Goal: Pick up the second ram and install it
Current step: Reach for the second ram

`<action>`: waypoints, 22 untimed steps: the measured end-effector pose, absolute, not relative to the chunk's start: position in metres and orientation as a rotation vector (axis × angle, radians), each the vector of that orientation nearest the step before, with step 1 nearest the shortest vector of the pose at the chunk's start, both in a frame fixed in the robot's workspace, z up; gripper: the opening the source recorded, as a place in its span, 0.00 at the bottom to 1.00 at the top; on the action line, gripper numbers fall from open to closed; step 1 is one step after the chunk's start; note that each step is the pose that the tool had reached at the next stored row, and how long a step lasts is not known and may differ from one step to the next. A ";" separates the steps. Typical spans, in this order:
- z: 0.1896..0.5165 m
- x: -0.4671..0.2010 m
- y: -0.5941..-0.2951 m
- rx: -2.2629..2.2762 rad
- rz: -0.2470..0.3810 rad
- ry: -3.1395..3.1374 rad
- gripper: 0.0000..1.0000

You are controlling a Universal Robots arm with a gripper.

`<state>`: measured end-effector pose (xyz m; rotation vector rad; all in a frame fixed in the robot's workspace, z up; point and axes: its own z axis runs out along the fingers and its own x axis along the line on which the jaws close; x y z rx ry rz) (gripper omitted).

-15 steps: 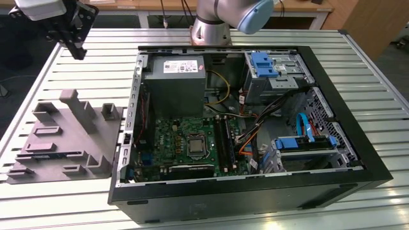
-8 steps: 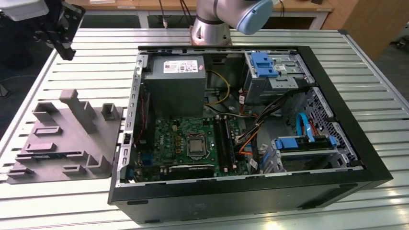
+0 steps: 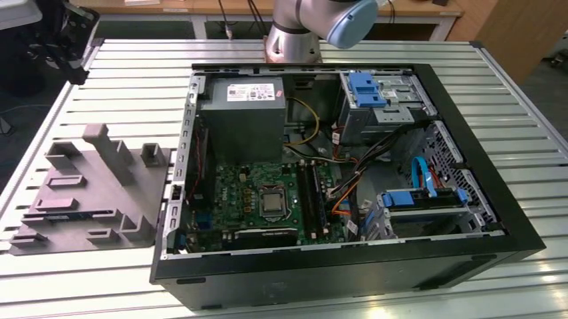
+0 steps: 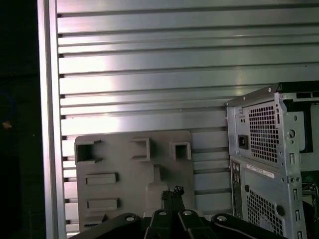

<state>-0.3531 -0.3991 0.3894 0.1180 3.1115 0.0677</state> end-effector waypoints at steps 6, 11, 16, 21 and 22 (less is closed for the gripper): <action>0.388 -0.367 -0.400 0.118 0.068 3.112 0.11; 0.386 -0.374 -0.401 0.118 0.068 3.112 0.11; 0.383 -0.380 -0.403 0.118 0.068 3.111 0.11; 0.381 -0.385 -0.406 0.118 0.068 3.112 0.11; 0.380 -0.386 -0.407 0.118 0.068 3.112 0.11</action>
